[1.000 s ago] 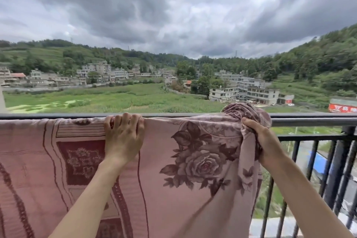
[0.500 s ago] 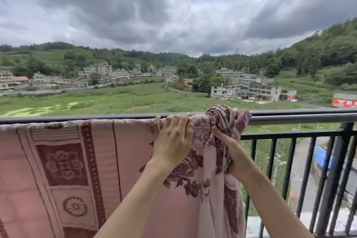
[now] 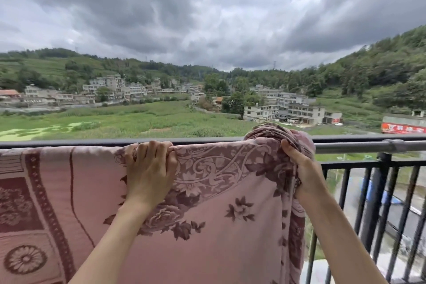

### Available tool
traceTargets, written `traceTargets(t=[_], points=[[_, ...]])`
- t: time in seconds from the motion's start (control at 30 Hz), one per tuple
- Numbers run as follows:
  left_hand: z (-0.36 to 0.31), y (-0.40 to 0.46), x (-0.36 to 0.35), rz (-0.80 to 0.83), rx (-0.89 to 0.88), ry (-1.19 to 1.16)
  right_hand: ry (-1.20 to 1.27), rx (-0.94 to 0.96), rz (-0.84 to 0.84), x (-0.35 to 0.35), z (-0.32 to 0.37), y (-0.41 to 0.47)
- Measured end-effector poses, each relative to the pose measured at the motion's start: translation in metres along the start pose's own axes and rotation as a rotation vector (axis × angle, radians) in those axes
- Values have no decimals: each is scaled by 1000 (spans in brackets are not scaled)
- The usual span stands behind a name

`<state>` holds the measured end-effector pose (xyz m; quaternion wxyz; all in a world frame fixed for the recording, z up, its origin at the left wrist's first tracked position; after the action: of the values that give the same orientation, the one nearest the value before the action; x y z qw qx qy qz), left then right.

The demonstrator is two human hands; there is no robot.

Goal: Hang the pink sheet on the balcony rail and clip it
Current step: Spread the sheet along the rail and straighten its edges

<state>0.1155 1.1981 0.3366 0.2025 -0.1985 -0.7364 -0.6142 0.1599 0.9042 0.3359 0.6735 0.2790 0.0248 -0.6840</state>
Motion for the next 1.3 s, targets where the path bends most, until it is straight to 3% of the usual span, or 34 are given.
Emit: traceTargets(t=[0.17, 0.3, 0.43, 0.53, 0.6, 0.8, 0.9, 1.13, 1.2, 1.3], points=[[-13, 1, 3, 7, 136, 28, 16, 45, 118, 55, 26, 15], [-73, 3, 3, 89, 347, 2, 14, 35, 181, 97, 37, 33], [-177, 1, -3, 89, 93, -105, -78, -134, 277, 92, 18, 30], [-210, -3, -21, 218, 3, -128, -91, -243, 259, 93, 15, 26], [-207, -8, -34, 268, -6, -68, -77, -233, 245, 100, 20, 29], [-202, -10, -43, 197, -16, -26, -198, -31, 208, 130, 62, 43], [-205, -11, -46, 181, -27, -31, -126, 83, 100, 143, 91, 57], [-205, -13, -47, 166, 4, 84, 324, 123, -261, 218, 105, 84], [-212, -11, -46, 147, 63, 100, 336, 122, -219, 234, 105, 87], [-246, -4, -48, 146, 196, 27, 219, 87, 22, 238, 96, 86]])
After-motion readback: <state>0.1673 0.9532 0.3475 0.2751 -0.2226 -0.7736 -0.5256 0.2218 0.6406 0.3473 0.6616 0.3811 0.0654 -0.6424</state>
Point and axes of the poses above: each hand's wrist, its own y-axis towards the middle knuckle, its own x-axis out of the back of the hand, z = x × y, the point moved 3 cm from there along y, towards the middle knuckle, and after that the axes turned 4 degrees about x, right-handed, at the moved point
